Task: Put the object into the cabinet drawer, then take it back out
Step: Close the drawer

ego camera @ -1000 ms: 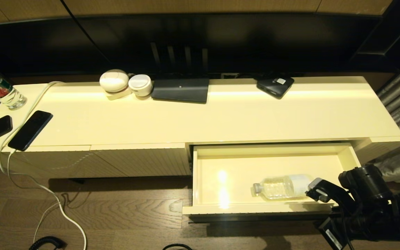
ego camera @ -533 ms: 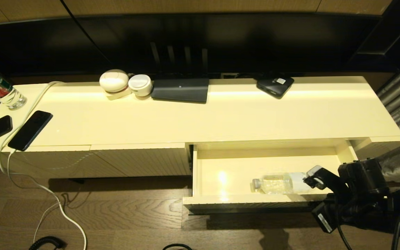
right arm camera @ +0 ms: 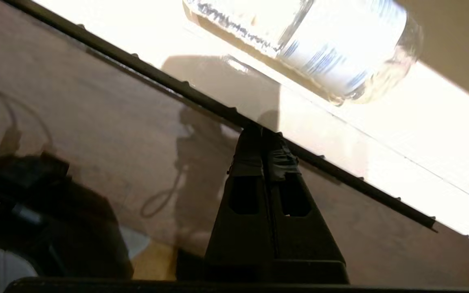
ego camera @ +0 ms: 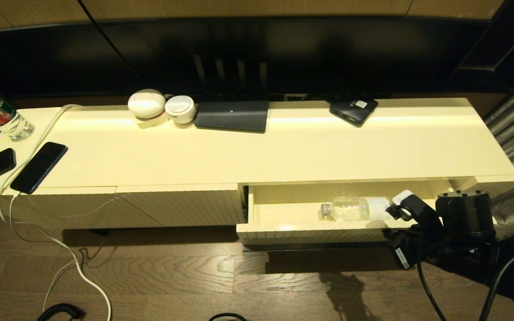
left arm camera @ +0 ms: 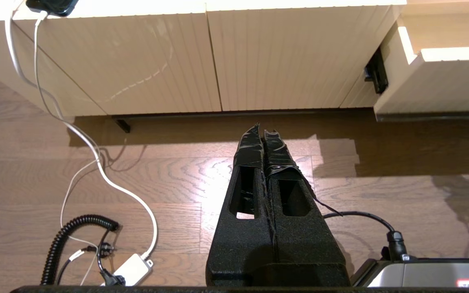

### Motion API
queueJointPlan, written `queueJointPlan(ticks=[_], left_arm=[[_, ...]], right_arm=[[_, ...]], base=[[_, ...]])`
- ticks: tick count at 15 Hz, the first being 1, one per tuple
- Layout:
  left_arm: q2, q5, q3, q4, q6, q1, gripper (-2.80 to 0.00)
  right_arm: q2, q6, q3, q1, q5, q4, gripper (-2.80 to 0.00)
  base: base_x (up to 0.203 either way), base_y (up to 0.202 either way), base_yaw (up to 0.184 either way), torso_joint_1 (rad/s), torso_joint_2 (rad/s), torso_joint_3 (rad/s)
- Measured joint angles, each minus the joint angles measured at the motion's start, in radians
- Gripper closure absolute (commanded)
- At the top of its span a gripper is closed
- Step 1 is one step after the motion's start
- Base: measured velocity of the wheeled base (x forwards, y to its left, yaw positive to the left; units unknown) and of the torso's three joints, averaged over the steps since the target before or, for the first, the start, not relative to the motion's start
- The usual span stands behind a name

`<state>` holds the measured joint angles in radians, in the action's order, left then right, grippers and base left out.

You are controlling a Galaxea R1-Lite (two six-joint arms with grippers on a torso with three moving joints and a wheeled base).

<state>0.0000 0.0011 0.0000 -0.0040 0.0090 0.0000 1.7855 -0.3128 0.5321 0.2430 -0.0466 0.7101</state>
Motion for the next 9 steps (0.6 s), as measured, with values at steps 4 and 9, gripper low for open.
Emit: queueJointPlan(ticks=[4,9], left_arm=[[0.0,-0.001,0.0,0.0,0.0,0.0,0.0],[0.0,-0.001,0.0,0.0,0.0,0.0,0.0]], right_arm=[[0.062,-0.005,0.005,-0.001,-0.026,0.164,0.0],[0.145,-0.005,0.033,0.0,-0.033,0.304,0.0]], base=[[0.0,0.0,0.0,0.0,0.0,0.0],[0.0,0.0,0.0,0.0,0.0,0.0]])
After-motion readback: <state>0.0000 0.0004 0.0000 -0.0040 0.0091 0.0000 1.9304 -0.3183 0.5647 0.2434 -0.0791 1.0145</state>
